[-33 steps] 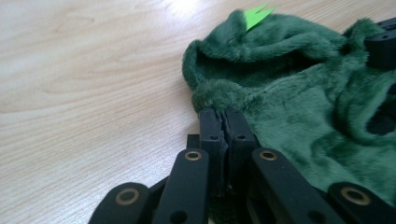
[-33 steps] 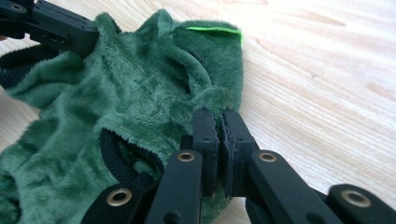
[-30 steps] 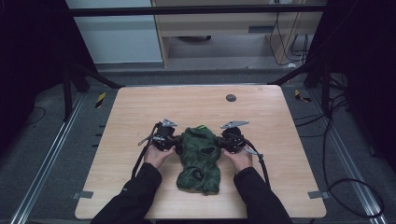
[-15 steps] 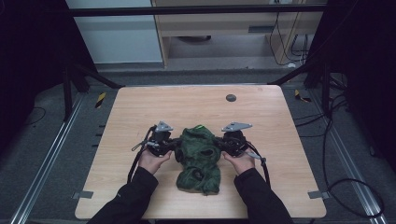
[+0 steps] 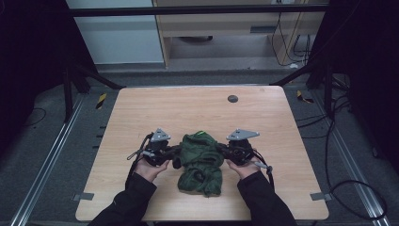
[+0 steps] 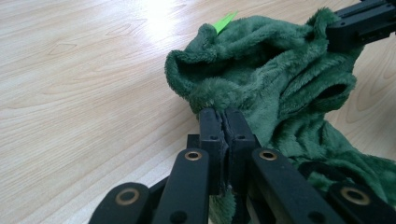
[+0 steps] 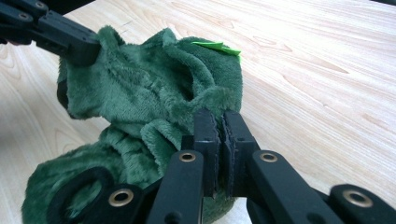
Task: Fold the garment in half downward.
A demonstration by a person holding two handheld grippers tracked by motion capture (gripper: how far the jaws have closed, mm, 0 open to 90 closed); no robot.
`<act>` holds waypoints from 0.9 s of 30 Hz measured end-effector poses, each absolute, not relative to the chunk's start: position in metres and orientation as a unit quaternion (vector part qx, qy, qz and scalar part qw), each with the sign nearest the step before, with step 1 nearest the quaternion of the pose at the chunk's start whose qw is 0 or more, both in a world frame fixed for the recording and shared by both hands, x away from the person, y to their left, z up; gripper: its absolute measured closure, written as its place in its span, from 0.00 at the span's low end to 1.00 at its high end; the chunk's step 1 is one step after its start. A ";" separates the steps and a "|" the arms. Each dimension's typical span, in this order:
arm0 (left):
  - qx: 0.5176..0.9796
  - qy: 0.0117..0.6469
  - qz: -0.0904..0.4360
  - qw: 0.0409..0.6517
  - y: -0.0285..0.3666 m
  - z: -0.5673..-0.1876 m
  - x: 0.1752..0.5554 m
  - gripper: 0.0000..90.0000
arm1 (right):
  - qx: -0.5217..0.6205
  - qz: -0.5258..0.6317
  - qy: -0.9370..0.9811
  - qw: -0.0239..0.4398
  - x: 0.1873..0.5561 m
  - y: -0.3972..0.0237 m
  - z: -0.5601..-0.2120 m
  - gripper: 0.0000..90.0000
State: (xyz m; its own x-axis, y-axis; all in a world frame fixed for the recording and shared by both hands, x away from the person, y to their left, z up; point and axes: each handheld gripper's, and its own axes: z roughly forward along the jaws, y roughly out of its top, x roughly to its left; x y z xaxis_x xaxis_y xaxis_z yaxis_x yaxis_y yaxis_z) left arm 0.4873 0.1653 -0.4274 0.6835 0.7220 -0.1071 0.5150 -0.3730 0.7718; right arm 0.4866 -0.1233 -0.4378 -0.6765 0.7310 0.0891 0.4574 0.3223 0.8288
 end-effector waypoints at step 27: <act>0.834 0.363 0.104 0.402 0.167 -0.436 0.450 0.97 | 0.342 0.454 0.814 0.124 0.444 -0.121 -0.447 0.95</act>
State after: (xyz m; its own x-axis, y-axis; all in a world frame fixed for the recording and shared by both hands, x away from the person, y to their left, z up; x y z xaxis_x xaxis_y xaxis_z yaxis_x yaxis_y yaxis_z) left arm 0.4497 0.1675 -0.4357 0.7144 0.6896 -0.1187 0.5230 -0.4134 0.7454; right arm 0.4441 -0.1205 -0.4468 -0.7360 0.6682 0.1088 0.4434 0.3543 0.8233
